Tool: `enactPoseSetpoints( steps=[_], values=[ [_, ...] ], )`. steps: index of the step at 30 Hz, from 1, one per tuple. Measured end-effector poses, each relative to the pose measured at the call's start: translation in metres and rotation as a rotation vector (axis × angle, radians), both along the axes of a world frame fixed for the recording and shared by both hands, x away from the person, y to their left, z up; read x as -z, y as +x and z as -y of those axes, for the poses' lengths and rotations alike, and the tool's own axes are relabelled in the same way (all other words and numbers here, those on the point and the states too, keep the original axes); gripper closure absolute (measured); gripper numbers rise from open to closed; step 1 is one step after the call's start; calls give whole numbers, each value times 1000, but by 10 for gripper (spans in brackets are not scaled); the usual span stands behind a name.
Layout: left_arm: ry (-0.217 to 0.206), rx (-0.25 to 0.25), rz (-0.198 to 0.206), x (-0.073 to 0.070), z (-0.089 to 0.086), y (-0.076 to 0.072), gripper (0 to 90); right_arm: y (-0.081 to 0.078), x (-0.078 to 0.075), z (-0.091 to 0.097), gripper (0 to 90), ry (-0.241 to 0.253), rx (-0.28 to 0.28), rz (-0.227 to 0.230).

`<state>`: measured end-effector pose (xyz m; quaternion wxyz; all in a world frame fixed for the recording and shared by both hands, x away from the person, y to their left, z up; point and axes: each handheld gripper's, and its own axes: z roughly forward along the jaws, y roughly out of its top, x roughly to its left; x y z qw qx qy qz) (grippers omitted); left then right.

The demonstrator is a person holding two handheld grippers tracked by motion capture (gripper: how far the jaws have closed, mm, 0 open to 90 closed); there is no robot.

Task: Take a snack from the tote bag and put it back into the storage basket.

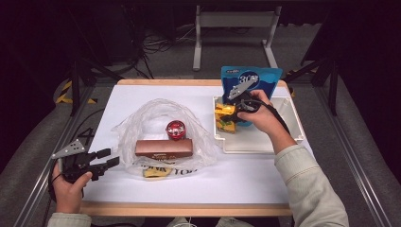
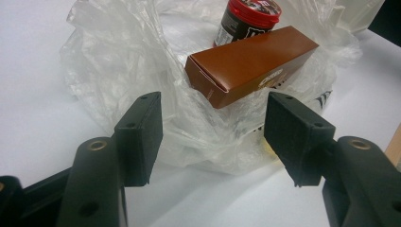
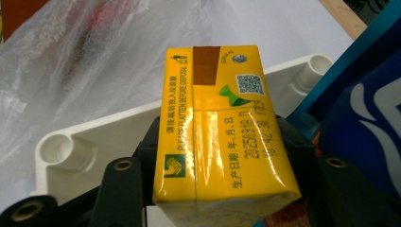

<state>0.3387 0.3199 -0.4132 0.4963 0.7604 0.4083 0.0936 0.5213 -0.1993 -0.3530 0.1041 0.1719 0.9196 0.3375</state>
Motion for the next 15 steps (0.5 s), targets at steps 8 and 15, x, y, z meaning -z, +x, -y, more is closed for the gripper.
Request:
enactPoseSetpoints(
  steps=[8,15],
  values=[
    [-6,0,-12,0,1,0,388,3,11,1,495,11,7,-5],
    [-7,4,-14,0,2,0,387,3,14,3,494,22,7,-8]
  ],
)
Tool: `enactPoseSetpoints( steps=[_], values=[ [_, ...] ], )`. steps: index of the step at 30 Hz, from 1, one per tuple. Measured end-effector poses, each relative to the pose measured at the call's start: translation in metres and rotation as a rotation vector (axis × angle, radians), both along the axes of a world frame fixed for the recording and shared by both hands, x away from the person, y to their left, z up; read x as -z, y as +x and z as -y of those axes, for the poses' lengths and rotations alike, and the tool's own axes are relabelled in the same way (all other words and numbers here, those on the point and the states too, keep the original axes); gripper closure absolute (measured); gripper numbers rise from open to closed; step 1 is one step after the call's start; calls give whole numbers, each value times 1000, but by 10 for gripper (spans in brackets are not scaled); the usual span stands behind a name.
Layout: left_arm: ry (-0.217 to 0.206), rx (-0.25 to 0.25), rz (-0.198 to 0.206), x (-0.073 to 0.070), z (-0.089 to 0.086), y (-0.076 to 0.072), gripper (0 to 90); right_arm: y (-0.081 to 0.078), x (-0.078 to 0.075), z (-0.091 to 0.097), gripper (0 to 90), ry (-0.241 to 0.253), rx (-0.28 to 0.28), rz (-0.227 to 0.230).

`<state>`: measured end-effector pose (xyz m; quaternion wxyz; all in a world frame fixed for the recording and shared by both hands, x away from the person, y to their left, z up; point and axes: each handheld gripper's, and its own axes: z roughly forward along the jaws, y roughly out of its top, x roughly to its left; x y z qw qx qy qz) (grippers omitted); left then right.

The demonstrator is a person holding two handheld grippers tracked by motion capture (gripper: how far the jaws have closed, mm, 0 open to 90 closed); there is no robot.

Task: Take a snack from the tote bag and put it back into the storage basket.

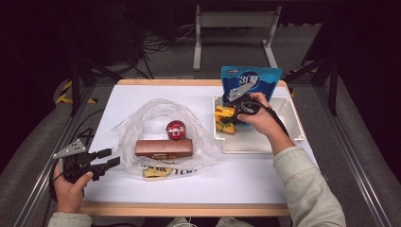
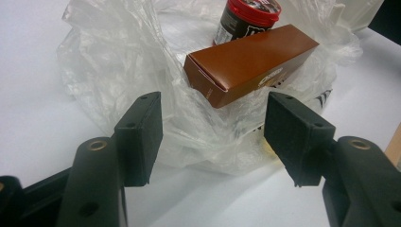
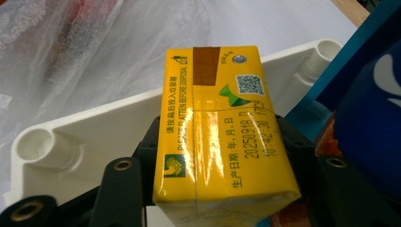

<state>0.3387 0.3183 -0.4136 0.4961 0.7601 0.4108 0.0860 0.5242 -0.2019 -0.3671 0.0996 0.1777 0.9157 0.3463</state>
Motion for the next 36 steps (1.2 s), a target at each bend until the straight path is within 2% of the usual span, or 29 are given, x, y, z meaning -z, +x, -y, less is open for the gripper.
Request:
enactPoseSetpoints(
  steps=[5,11,21,28,31,32,33,36],
  values=[
    [0,0,1,0,0,0,388,-1,1,1,493,15,1,4],
    [2,1,2,0,0,0,387,-1,2,4,492,5,-1,-1],
    [-3,-2,1,0,1,0,386,-4,0,8,470,-46,-7,23],
    [4,5,6,-1,1,0,385,-9,-9,7,429,-22,-12,64],
    [-1,2,0,0,1,0,383,-14,-18,6,421,-3,-7,105],
    [-1,2,0,0,1,0,382,-14,-18,6,421,-3,-7,105],
    [-3,1,-4,0,2,0,381,-18,-26,6,419,21,-10,124],
    [-4,2,-4,0,2,0,381,-21,-32,7,417,33,-9,137]
  ],
)
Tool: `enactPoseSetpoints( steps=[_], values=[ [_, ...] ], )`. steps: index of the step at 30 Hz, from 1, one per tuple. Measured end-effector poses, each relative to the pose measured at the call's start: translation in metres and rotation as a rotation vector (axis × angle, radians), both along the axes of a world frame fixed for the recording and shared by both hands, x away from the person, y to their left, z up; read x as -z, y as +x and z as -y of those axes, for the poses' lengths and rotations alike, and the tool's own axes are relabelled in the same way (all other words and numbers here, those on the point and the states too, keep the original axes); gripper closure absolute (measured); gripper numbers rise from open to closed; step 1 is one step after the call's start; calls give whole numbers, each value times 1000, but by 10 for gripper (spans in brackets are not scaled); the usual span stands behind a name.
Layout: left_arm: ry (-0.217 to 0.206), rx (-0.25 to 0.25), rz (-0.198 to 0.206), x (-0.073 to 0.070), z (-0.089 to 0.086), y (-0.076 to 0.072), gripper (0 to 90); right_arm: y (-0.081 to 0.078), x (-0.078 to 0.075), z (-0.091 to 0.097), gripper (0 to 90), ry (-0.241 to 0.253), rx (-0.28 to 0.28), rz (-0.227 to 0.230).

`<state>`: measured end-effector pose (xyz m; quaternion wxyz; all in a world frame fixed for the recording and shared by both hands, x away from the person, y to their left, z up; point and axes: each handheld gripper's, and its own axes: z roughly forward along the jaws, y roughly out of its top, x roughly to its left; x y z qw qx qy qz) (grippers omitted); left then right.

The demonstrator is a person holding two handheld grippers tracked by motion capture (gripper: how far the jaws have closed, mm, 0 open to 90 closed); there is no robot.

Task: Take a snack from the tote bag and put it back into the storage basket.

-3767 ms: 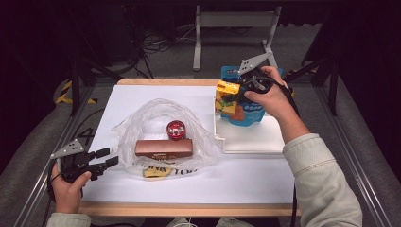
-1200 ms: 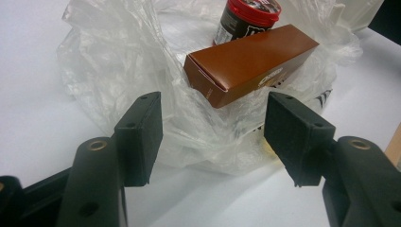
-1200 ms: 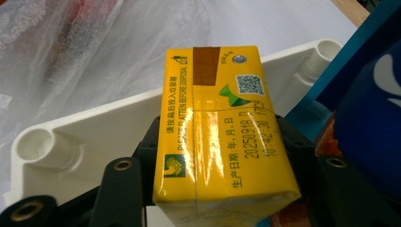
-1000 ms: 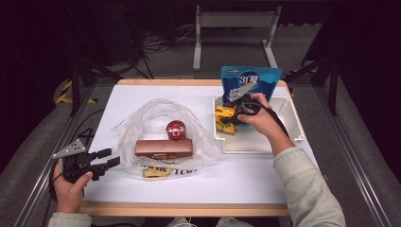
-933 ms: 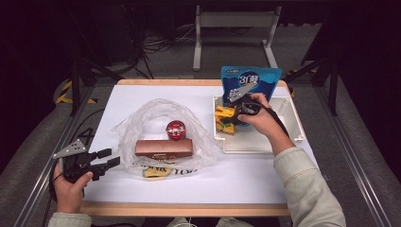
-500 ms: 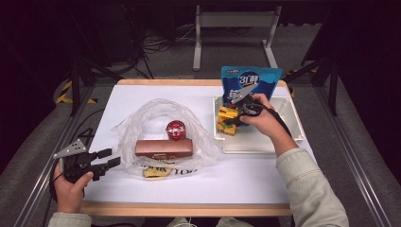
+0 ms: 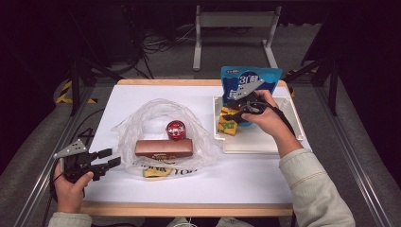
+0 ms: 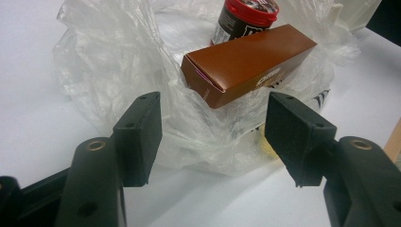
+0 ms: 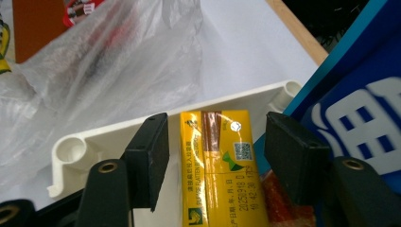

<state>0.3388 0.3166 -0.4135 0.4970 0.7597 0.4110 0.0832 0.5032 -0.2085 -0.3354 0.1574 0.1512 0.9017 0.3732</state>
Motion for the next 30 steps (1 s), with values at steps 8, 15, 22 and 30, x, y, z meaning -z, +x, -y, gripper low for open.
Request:
enactPoseSetpoints(
  steps=[8,15,22,30],
  values=[
    [0,1,2,0,0,0,381,-15,-13,9,504,57,5,22],
    [1,2,0,0,1,1,382,-27,-17,21,700,100,-5,29],
    [1,1,3,0,1,1,383,-35,-6,28,854,94,-21,-14],
    [0,1,0,0,1,0,383,-39,7,31,897,80,-16,-50]
  ],
)
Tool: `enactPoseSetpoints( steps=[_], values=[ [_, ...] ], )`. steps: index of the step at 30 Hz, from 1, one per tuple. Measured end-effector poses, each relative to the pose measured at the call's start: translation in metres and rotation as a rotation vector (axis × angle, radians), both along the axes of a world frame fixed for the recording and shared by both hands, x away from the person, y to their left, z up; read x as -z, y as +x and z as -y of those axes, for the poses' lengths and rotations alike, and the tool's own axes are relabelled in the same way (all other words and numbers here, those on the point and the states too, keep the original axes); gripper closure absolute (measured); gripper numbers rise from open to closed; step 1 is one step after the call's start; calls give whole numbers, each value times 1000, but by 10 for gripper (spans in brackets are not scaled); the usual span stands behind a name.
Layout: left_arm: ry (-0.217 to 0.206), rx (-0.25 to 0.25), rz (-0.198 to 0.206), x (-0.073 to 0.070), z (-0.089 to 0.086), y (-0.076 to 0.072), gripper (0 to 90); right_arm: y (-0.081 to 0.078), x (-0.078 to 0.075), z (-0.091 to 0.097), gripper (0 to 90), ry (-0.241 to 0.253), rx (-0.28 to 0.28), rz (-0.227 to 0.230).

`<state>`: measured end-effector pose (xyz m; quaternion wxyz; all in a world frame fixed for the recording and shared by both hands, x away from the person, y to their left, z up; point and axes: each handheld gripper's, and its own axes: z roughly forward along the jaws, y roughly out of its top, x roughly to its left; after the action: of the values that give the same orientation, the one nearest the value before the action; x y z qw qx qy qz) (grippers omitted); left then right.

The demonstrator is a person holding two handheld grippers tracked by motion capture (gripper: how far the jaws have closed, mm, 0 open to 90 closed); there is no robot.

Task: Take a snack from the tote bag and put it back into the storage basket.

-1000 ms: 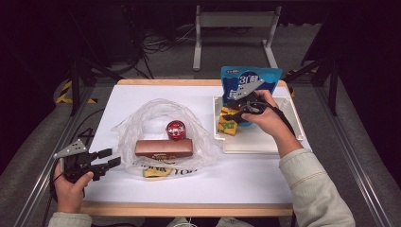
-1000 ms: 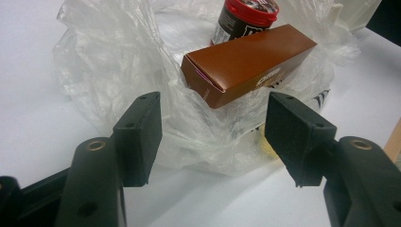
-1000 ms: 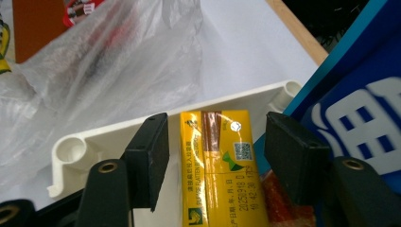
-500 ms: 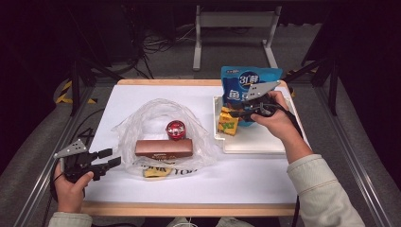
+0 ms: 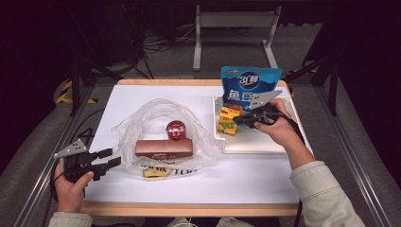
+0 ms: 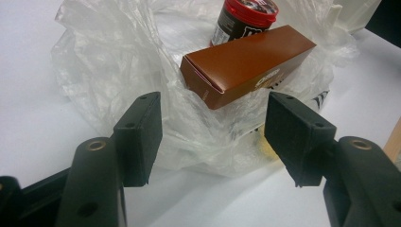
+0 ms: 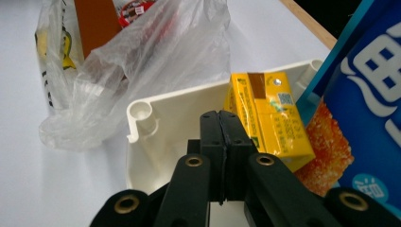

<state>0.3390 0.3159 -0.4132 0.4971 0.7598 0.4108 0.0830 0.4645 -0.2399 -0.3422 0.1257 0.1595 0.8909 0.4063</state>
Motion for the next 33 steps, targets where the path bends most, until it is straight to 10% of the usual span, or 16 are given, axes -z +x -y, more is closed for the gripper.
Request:
enactPoseSetpoints(
  steps=[14,33],
  values=[
    [1,2,2,0,1,0,383,-4,29,12,900,-119,108,-63],
    [-1,-2,1,0,0,0,387,3,52,4,785,-142,175,-122]
  ],
)
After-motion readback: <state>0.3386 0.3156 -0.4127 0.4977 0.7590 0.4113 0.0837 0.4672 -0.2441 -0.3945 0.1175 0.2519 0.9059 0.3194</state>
